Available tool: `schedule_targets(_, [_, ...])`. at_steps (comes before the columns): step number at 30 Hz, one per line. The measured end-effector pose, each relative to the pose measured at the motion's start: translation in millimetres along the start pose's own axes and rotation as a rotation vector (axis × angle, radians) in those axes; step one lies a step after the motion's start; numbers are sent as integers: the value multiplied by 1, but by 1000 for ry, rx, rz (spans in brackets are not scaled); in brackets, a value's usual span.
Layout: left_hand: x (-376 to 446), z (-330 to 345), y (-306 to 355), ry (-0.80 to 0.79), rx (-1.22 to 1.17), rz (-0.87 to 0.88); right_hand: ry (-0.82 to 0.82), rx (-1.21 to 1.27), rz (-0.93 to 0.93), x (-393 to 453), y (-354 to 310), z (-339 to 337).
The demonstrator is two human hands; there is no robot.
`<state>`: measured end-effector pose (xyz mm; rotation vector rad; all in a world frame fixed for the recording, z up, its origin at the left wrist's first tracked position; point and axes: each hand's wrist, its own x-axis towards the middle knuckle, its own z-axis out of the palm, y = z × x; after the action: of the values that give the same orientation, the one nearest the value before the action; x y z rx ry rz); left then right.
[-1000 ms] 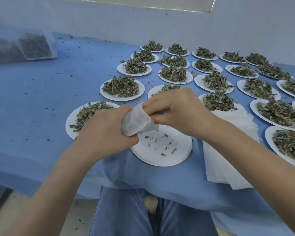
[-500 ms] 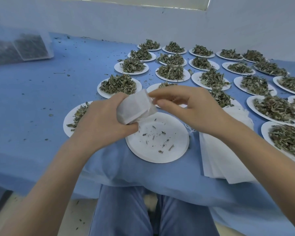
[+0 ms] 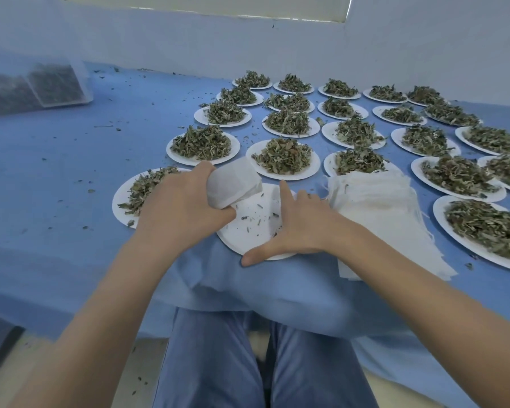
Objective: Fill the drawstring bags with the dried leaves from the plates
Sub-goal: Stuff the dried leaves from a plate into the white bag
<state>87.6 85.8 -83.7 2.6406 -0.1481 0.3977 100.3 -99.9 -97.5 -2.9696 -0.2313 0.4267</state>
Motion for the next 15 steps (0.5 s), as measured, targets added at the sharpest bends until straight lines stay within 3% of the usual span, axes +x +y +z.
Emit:
schedule_targets(7, [0, -10, -2, 28, -50, -49, 106, -25, -19, -6, -2, -5])
schedule_targets(15, [76, -46, -10, 179, -106, -91, 250, -16, -121, 29, -27, -93])
